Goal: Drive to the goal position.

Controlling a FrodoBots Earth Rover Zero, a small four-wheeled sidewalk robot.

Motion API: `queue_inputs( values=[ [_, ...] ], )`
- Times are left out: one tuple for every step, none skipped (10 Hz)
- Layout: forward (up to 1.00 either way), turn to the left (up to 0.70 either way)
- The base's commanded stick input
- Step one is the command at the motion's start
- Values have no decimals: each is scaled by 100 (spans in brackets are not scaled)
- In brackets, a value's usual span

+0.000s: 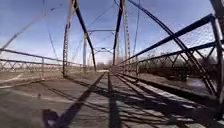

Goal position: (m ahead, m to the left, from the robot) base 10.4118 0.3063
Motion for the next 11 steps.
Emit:
queue_inputs(
  values=[
    [100, 0],
    [100, 0],
    [100, 0],
    [100, 0],
    [100, 0],
    [100, 0],
    [100, 0],
    [100, 0],
    [100, 0],
    [100, 7],
    [100, 23]
  ],
)
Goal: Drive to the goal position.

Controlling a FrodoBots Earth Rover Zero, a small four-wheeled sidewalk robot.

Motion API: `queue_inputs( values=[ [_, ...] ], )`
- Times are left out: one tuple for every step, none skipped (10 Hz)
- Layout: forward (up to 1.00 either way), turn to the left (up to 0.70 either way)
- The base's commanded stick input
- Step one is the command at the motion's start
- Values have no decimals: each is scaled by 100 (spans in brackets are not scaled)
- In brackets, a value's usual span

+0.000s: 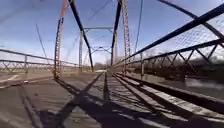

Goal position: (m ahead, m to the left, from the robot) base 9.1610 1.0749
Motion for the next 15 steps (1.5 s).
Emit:
queue_inputs(
  values=[
    [100, 38],
    [100, 40],
    [100, 40],
    [100, 31],
    [100, 19],
    [100, 6],
    [100, 0],
    [100, 0],
    [100, 0],
    [100, 0],
    [100, 0],
    [100, 0],
    [100, 0],
    [100, 0],
    [100, 0]
  ],
)
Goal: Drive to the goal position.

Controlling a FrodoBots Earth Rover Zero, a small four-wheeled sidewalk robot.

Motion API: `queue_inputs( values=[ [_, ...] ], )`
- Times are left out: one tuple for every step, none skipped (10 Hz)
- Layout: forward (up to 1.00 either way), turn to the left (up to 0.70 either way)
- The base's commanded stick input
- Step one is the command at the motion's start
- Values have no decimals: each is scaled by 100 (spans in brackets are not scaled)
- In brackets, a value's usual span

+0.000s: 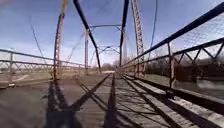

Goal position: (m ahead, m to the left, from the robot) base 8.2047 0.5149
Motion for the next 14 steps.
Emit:
queue_inputs(
  values=[
    [100, 0],
    [100, 0],
    [100, 0],
    [100, 0],
    [100, 0],
    [100, 0],
    [100, 0],
    [100, 0],
    [100, 0],
    [100, 0],
    [100, 0],
    [100, 3],
    [100, 22],
    [100, 39]
  ],
)
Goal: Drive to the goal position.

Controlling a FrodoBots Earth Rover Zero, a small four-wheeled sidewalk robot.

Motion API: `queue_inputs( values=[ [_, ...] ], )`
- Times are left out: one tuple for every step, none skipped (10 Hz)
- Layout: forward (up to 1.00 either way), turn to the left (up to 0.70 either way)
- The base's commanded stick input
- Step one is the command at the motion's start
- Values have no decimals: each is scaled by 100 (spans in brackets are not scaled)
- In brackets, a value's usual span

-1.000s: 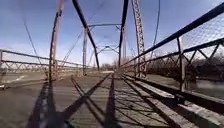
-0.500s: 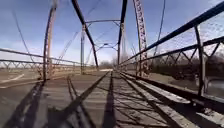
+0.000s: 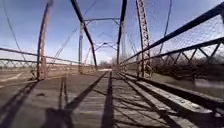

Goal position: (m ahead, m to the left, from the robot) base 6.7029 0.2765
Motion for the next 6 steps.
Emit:
queue_inputs(
  values=[
    [100, 30],
    [100, 20],
    [100, 11],
    [100, 1],
    [100, 0],
    [100, 0]
  ],
)
